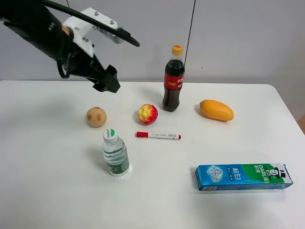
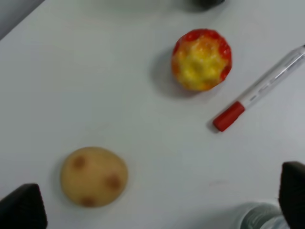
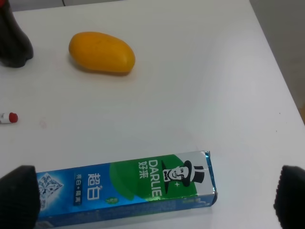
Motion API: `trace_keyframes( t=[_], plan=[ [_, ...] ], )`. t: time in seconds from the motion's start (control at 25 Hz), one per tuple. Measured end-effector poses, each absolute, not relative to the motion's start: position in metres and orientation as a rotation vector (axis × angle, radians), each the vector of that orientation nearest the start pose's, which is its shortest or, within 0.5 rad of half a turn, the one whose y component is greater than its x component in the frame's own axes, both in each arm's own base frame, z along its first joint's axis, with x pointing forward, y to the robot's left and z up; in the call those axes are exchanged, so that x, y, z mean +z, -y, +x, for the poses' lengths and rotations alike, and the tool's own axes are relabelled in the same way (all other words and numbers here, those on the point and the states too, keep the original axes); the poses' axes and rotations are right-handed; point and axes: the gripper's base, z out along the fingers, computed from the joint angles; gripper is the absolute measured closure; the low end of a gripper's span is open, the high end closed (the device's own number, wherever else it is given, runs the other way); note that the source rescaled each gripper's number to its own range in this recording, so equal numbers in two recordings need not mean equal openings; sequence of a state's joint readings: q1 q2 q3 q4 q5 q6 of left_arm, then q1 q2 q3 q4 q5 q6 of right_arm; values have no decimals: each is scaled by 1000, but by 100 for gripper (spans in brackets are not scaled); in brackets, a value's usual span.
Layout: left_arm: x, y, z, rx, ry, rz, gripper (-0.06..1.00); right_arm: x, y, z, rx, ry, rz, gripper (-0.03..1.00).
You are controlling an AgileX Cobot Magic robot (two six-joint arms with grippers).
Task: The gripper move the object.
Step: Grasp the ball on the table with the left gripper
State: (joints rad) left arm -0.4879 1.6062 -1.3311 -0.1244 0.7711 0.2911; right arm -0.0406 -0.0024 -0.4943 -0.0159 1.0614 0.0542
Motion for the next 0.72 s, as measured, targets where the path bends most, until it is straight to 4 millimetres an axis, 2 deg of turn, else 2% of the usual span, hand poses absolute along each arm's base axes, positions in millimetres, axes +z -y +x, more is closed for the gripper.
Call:
trace_keyframes(
  t=[0.24,0.44,0.72],
  plan=[
    [289,211,321,-319,-2446,769,-6,276,1,-5,-11,-2046,98,-3],
    [262,224,331,-351,-2513,653,-6,276,1,-5,-11,-2046,98,-3],
    [233,246,339,-363,-2487,666,-6,276,1,-5,-11,-2046,98,-3]
  ],
)
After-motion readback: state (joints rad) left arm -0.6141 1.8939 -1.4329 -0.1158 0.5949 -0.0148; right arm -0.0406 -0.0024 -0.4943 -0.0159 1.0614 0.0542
